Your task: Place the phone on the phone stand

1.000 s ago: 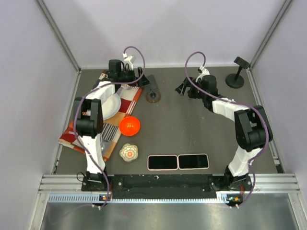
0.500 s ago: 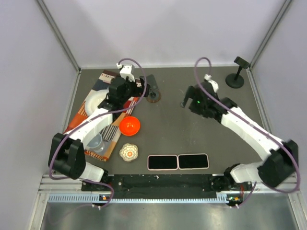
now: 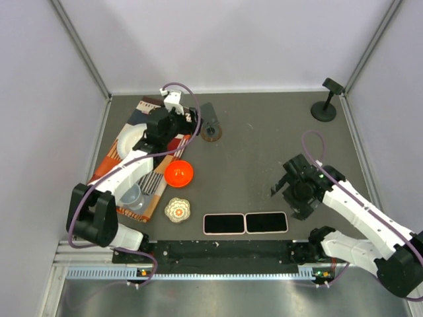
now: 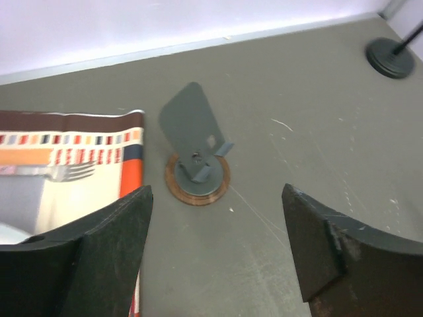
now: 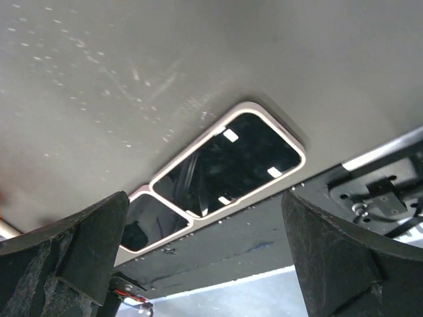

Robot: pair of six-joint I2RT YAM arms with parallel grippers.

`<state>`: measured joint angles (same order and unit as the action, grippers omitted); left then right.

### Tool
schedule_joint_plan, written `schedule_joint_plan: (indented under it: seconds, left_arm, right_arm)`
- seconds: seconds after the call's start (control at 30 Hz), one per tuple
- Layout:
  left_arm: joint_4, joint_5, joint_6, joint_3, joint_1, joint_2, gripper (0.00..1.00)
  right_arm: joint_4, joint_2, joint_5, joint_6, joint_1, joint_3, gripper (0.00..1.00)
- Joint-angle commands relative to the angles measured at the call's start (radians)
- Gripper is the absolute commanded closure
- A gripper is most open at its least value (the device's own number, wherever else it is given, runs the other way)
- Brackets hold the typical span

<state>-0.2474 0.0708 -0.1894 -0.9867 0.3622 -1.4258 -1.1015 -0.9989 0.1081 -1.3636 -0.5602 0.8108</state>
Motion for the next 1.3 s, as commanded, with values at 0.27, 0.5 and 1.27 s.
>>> schedule_joint_plan:
  seconds: [0.27, 0.5, 1.27]
  left_arm:
    - [-0.007, 0.506, -0.037, -0.179, -0.088, -0.272, 0.53]
    - [0.123, 0.417, 0.002, -0.323, -0.088, -0.409, 0.77]
    - [0.350, 0.227, 0.117, -0.555, -0.091, -0.588, 1.00]
  right_arm:
    - [-0.017, -0.030, -0.037, -0.140, -0.133, -0.028, 0.01]
    - [0.026, -0.058, -0.025, -0.101, -0.136, -0.025, 0.01]
    - [0.026, 0.002, 0.016, -0.080, -0.136, -0.033, 0.02]
